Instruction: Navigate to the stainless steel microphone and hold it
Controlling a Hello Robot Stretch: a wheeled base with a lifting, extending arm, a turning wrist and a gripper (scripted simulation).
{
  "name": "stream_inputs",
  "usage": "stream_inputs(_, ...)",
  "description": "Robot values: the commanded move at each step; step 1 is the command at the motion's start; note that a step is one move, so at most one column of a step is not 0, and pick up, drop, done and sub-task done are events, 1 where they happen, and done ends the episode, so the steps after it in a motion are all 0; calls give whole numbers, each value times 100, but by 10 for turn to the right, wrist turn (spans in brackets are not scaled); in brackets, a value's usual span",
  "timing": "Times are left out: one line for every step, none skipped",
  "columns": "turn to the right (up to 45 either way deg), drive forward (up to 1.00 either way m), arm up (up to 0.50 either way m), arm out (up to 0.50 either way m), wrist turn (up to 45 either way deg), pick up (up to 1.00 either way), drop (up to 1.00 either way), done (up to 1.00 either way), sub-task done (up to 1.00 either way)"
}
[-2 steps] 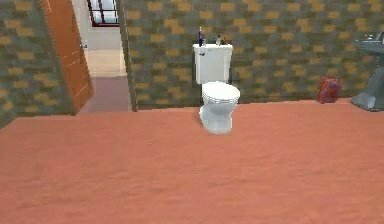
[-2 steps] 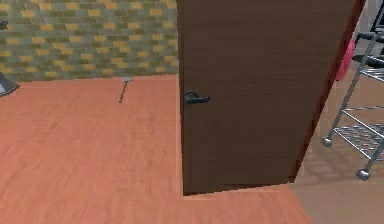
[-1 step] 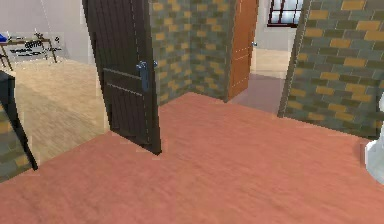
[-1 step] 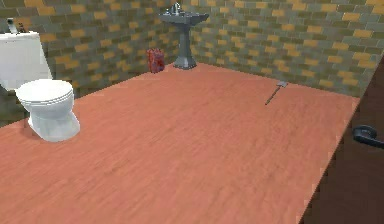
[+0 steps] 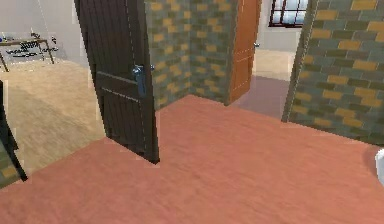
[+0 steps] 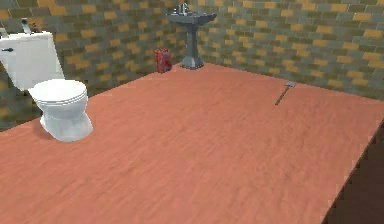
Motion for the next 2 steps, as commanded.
stream_inputs(-330,0,0,0,0,0,0,0,0)
stream_inputs(0,100,0,0,0,0,0,0,0)
